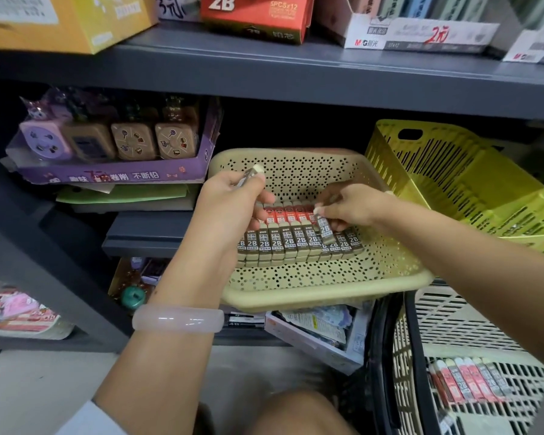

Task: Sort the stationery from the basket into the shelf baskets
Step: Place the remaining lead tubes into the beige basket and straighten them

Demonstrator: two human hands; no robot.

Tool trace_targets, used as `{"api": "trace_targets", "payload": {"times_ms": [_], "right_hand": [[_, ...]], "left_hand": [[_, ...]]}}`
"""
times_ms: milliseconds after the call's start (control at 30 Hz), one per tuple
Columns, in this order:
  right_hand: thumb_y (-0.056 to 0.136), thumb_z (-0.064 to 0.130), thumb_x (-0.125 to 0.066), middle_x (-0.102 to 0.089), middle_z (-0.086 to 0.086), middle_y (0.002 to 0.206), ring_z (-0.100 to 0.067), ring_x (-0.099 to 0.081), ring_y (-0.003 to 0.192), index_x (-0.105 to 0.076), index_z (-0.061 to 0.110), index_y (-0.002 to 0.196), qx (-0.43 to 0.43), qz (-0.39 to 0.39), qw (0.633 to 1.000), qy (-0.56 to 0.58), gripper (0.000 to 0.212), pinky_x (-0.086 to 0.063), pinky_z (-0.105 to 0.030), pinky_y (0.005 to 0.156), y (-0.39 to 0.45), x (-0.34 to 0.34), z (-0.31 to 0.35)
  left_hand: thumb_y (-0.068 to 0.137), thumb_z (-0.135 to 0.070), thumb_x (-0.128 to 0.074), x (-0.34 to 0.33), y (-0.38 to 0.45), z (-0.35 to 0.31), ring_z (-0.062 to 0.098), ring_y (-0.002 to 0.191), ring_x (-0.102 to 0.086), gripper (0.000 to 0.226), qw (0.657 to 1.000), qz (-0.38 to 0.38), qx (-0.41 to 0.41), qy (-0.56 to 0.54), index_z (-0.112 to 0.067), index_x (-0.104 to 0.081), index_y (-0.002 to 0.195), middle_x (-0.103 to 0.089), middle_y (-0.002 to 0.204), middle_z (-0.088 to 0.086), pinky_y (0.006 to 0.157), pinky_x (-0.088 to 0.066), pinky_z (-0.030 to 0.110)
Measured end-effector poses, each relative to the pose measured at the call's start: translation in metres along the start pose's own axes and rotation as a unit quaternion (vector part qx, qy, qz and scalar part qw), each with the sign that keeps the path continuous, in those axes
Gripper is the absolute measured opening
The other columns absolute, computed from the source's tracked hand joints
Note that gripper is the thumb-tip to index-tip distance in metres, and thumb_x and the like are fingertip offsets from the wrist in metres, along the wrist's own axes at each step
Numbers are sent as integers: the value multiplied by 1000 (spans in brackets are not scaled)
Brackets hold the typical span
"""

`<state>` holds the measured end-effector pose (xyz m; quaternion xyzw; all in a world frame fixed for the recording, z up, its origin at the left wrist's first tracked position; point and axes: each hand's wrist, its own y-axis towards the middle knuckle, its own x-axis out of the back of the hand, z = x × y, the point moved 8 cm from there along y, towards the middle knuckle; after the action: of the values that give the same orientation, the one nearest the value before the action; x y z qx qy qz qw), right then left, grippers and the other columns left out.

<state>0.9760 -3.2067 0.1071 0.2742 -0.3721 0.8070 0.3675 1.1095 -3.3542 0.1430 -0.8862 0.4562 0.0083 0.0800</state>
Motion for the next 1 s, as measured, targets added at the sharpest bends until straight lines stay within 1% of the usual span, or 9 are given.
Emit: {"api": "trace_targets", "payload": {"times_ms": [67,200,300,400,500,667,800,900,1000], "right_hand": [[89,14,-56,-57,-1,76,-8,-55,63,-57,5,106,4,25,998,61,18,-50,-18,59,3,-9,-1],[90,8,-55,-58,-2,81,-9,-55,65,-61,9,98,26,20,997,67,10,-51,-17,59,4,-13,-1],[89,8,-57,-61,-2,86,-9,-58,67,-64,11,87,31,25,998,55,8,-52,-16,60,2,-12,0],[90,9,-55,-63,-6,85,-12,-61,69,-59,5,106,25,4,998,49,17,-56,-24,72,2,-6,0],[92,20,-53,-65,-5,83,-13,-62,70,-59,5,106,66,-51,996,14,22,-56,-31,78,-2,6,12],[89,27,-56,-71,-2,95,-8,-66,81,-68,15,100,193,122,925,302,19,-52,-18,70,-27,-13,61],[90,12,-56,-69,-2,81,-7,-64,75,-64,8,93,204,99,897,380,9,-52,-15,66,-26,-9,69],[92,5,-52,-63,-6,80,-9,-58,67,-61,11,86,163,-12,934,318,13,-54,-17,64,-17,14,53],[93,15,-52,-66,-15,89,-19,-58,72,-65,10,91,97,-96,990,26,13,-54,-35,77,-9,30,28]], "left_hand": [[93,-21,-52,0,-1,0,6,45,-51,9,1000,0,6,-7,-16,-52,84,-68,59,-4,41,-42,16],[91,-19,-55,-2,-2,1,8,55,-55,8,1000,16,2,5,-14,-55,86,-69,67,-2,48,-46,17],[88,-18,-61,-2,-2,0,10,65,-57,7,998,17,-23,47,-15,-63,83,-64,75,2,61,-53,21],[86,-19,-64,-3,-3,-2,6,66,-58,6,997,20,-50,48,-14,-67,85,-58,70,-2,69,-57,21],[88,-13,-62,-4,-3,-2,5,67,-61,5,997,26,-50,45,-15,-64,90,-58,73,-1,73,-57,21],[87,-2,-58,-6,-3,0,11,77,-67,16,999,28,-35,13,-16,-52,92,-62,85,6,71,-57,22],[87,-9,-60,-12,-5,2,14,90,-64,19,997,37,-36,56,-14,-50,103,-61,99,3,78,-55,28],[90,-22,-57,-11,-5,0,1,92,-56,19,987,36,-63,142,-27,-50,107,-59,108,-9,73,-45,19],[92,-26,-53,-11,-6,-2,-5,91,-51,14,982,43,-73,169,-30,-53,105,-57,104,-15,66,-35,13]]}}
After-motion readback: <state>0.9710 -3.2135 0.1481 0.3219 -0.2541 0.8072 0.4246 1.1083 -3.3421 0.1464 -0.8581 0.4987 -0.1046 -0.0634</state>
